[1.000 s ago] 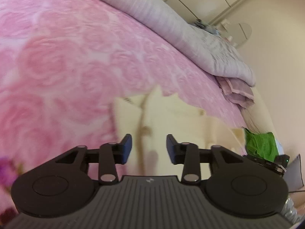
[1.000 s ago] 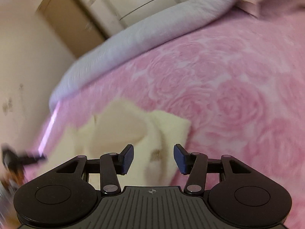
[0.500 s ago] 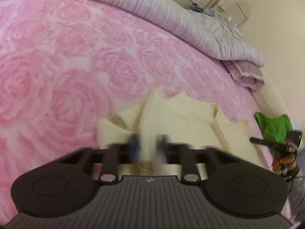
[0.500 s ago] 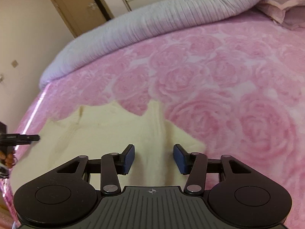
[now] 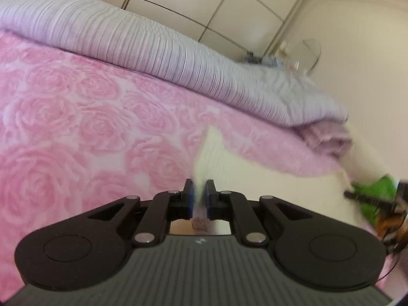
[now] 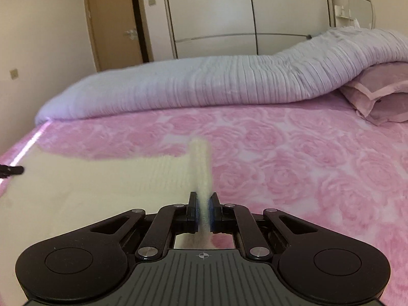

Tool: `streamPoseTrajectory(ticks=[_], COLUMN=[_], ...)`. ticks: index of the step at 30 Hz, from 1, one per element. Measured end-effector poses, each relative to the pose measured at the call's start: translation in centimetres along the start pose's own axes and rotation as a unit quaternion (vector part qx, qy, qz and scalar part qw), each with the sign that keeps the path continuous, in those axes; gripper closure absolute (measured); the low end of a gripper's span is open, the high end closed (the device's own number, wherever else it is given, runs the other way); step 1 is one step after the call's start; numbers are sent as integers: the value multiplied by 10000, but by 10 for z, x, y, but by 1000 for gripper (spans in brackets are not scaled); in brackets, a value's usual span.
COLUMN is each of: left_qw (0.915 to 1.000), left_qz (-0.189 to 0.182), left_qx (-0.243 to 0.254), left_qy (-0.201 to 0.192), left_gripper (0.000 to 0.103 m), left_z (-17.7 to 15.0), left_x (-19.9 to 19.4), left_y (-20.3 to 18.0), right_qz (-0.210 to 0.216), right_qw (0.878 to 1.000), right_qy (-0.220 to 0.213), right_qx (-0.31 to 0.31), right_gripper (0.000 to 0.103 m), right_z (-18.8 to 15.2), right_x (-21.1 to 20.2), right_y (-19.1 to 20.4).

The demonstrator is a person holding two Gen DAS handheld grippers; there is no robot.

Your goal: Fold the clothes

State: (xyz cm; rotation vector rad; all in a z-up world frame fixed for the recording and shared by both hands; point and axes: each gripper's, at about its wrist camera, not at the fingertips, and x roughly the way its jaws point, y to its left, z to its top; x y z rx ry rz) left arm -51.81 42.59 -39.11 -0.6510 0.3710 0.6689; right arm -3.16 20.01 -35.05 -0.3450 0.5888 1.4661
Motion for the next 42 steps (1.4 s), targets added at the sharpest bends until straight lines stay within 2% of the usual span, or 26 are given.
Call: streamPoseTrajectory(ticks=[5,9,11,13,15,18,19,20,22,25,28,31,33,34,38,42], left_qw=[9995,9983,9975,9969,9955,9929,9918,9898,9822,9636,9500,9354,9259,9244,9225,9209], left_qz=[188,369,449,559,734,887,835,779,657,516,333,128,10,-10,107,52], left_qx=[-34,-132,-187,-263,-389,-689,-901,-1144,-1736,-2617,-3104,-3532,-3777,-3815,-3842,-3866], left_qy=[240,440,517,497,450,389,358,332,285,160,104,63,32,-18,-370,-505], left_gripper=[96,94,89,83,84,82,77,71,67,63,62,61,62,62,64,64], left_z=[-9,-22,-25,-21,-19,-27,-35,-45,-69,-115,-145,-173,-188,-190,-190,-186], left_x=[27,47,50,42,24,-25,-47,-67,-106,-160,-170,-173,-172,-167,-155,-155], left_y=[12,21,23,23,23,24,24,25,25,19,9,-1,-6,-6,-7,-11], right_qz=[-254,-377,-414,-466,-653,-663,-565,-470,-306,-246,-160,65,194,228,187,57], right_qw=[9990,9950,9935,9926,9902,9879,9857,9820,9711,9522,9269,8988,8907,8882,8820,8846], right_qy=[373,791,862,910,882,563,429,318,161,241,368,490,367,304,92,11], right_qx=[50,485,614,655,869,1288,1526,1799,2360,3036,3731,4356,4527,4579,4708,4664], right_gripper=[97,97,96,90,59,52,51,48,45,43,42,42,42,42,42,43], right_z=[-10,-28,-33,-29,-23,-20,-22,-27,-47,-95,-143,-170,-173,-173,-168,-166], right_x=[32,55,60,56,38,-14,-38,-60,-104,-155,-183,-185,-180,-177,-164,-161], right_y=[-5,-18,-19,-19,-22,-22,-21,-20,-19,-13,-2,9,13,15,15,18])
